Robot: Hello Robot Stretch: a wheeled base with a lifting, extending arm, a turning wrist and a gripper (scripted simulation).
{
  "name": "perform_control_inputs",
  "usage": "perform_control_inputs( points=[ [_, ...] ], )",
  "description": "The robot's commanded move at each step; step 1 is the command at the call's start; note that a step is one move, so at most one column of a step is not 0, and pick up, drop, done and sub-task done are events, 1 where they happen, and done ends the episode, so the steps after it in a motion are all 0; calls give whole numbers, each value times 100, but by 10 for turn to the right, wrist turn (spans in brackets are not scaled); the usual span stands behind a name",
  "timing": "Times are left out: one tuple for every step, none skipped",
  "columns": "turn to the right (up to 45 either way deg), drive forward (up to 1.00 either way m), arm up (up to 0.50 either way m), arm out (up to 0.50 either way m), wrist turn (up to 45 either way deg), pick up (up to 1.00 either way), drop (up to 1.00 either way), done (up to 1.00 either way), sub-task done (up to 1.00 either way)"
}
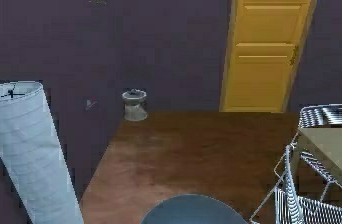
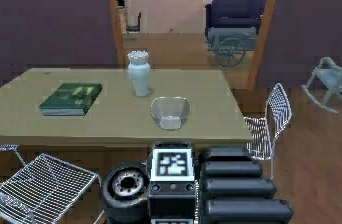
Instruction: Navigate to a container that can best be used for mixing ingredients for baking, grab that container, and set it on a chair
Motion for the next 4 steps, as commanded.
perform_control_inputs(
  points=[
    [-450,0,0,0,0,0,0,0,0],
    [-390,0,0,0,0,0,0,0,0],
    [450,0,0,0,0,0,0,0,0],
    [240,0,0,0,0,0,0,0,0]
  ],
)
